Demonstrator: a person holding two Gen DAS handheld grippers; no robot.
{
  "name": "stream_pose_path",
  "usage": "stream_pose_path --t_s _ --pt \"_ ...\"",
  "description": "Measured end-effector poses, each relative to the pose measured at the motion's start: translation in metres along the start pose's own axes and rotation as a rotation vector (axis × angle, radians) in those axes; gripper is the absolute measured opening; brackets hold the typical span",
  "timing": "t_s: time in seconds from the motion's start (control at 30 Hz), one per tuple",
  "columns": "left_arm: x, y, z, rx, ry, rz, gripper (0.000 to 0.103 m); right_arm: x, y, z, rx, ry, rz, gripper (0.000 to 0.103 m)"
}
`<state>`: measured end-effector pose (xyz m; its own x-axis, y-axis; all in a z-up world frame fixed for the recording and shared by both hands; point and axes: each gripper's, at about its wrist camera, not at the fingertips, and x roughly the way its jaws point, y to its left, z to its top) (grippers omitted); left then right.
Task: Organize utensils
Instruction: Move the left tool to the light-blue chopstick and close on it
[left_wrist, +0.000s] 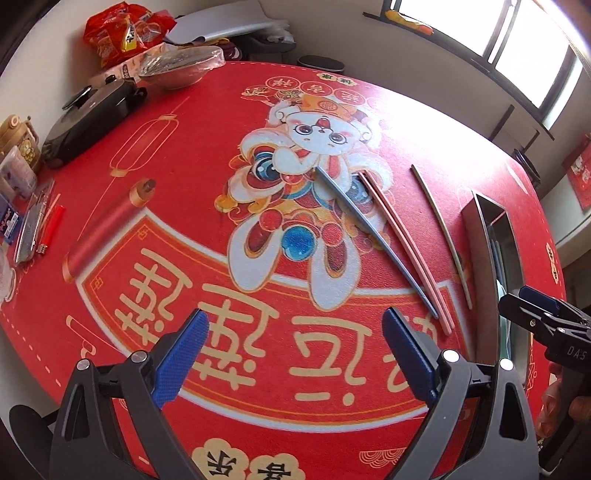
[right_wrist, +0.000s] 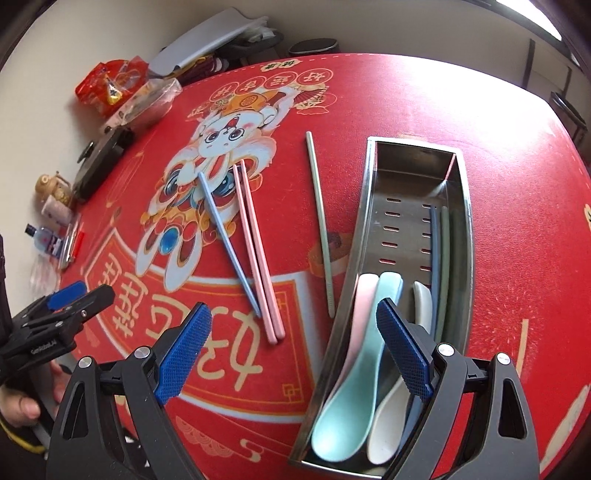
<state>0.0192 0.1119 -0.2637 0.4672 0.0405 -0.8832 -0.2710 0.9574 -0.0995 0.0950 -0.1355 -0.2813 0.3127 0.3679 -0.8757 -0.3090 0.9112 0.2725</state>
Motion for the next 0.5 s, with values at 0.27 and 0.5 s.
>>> stream_pose_path --t_s 0.27,0.5 --pt "0.021 0.015 0.030 -0.011 0.019 -0.106 0.092 -0.004 0.015 0.018 0.043 -0.028 -0.070 0.088" --pt "0.057 -0.026 0.050 0.103 0.034 -0.125 0.092 -0.015 0.004 0.007 0.098 -0.043 -0.120 0.088"
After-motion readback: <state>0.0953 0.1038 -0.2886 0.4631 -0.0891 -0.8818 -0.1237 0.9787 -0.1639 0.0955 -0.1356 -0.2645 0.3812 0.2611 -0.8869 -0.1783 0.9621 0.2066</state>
